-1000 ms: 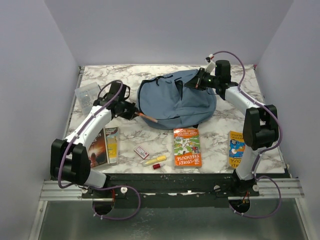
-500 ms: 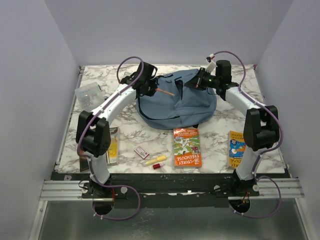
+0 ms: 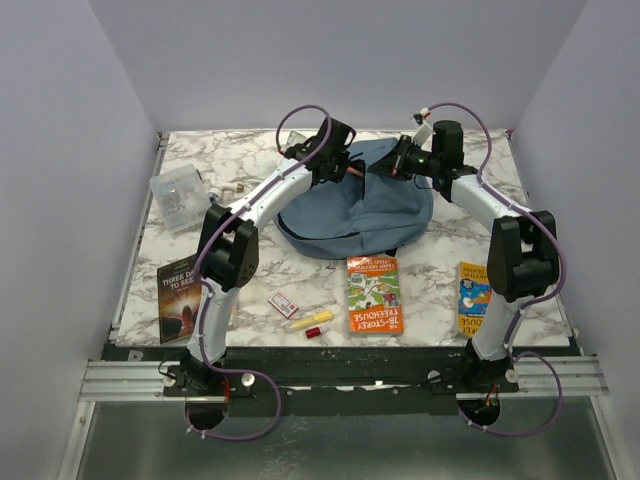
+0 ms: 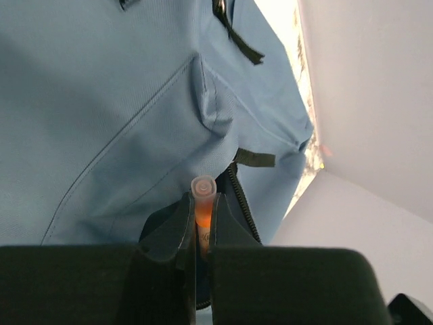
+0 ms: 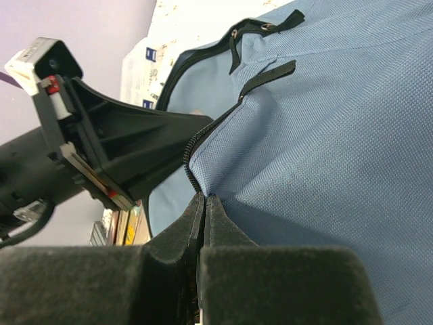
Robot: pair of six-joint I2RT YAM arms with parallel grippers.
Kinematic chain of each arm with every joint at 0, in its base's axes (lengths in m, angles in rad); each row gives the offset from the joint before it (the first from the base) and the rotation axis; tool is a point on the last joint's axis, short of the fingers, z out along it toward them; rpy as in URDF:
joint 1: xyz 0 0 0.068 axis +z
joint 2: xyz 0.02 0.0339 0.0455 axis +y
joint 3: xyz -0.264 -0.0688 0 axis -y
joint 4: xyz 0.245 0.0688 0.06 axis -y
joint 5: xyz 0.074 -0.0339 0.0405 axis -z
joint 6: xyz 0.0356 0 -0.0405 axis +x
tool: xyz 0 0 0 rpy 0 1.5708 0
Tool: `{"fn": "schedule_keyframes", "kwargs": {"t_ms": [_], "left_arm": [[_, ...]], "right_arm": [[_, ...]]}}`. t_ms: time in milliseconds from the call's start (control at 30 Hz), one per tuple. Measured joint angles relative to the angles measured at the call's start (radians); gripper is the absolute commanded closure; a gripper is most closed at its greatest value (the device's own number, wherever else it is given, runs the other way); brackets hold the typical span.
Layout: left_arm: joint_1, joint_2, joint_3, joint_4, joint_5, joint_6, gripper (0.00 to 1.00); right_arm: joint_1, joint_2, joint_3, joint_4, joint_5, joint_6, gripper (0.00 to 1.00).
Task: Pack the student bag
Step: Place the stationery in the student bag.
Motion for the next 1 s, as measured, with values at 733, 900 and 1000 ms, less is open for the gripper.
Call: {"fn": "schedule_keyframes", "kwargs": {"t_ms": [733,900,1000], "left_arm": [[0.002,-0.003,-0.153,0.176,0.246,0.314,0.54],[0.018,-0.079,-0.213,0.204,0.272,0.362,0.6],[0.028,-0.129,-0.264,0.226,0.277,0.376,0.54]], "right_arm": [[0.0,0.0,0.0,0.007,-0.002,0.002,0.99],[0.0,0.0,0.0,0.01,-0.003,0.003,0.99],[0.0,0.0,0.0,0.01,-0.004,0.003,0.99]]}}
